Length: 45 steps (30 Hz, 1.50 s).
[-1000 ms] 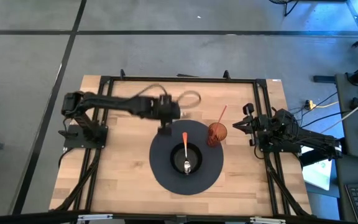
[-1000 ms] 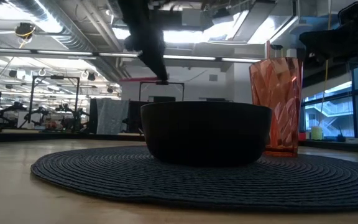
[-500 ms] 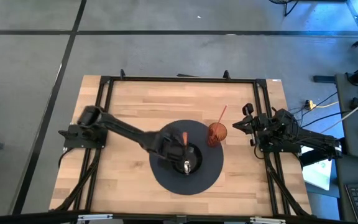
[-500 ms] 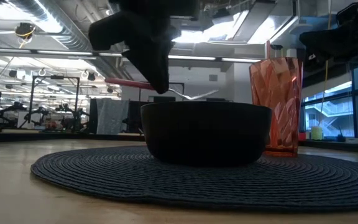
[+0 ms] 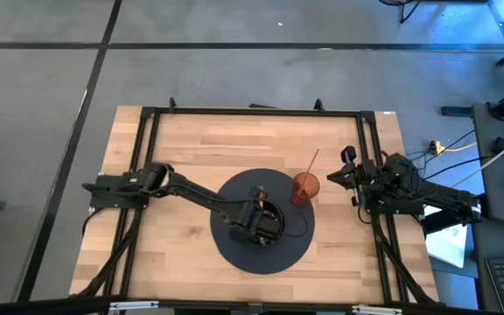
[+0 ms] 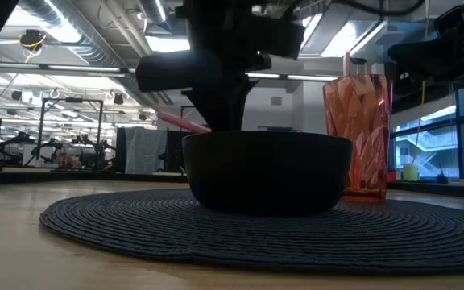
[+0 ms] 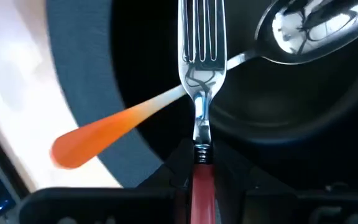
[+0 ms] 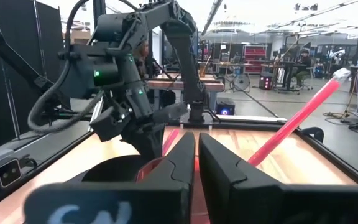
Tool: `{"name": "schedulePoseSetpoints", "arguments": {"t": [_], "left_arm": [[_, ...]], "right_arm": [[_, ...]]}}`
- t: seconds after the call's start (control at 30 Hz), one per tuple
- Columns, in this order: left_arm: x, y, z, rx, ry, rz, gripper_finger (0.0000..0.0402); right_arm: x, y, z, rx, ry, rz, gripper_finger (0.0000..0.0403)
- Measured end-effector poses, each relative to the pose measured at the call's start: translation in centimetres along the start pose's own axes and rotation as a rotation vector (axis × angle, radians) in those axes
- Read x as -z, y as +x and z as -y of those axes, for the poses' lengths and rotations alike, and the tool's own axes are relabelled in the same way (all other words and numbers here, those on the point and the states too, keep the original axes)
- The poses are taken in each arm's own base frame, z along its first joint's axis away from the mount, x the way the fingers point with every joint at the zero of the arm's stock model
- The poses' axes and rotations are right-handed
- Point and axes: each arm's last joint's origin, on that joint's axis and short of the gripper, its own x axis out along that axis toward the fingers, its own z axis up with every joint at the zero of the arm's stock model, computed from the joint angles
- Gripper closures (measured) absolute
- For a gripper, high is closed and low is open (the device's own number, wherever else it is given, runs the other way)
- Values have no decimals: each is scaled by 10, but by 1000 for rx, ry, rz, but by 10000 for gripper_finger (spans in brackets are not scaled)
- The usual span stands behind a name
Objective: Pick & Place Utensil
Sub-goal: Put the red fork into the black bowl on the blue mat, then return to Home Position
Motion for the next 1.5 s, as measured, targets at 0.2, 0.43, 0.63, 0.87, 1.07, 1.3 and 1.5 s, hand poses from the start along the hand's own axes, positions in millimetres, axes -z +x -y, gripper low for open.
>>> {"name": "schedulePoseSetpoints", "arguments": {"t": [0.2,0.43,0.63,0.87,1.07,1.3,1.5], "left_arm": [[-1,3,3,30,6,-10,372],[-1,3,3,32,-7,-9,316],[0,-3,1,30,-12,5,266],[6,-50,-10,39,-20,95,265],[45,-117,-30,135,-39,326,309],[141,-145,-48,72,-197,799,395],[241,-106,-48,-68,-530,1142,400]], "right_arm": [[0,0,0,-3,-1,-3,379],[0,0,0,-10,-2,-3,379],[0,0,0,-10,0,-3,379],[0,0,0,-10,1,-3,379],[0,0,-1,-19,2,-4,379],[1,0,-1,-20,-1,-5,379],[0,0,-1,-18,-10,-3,381]]}}
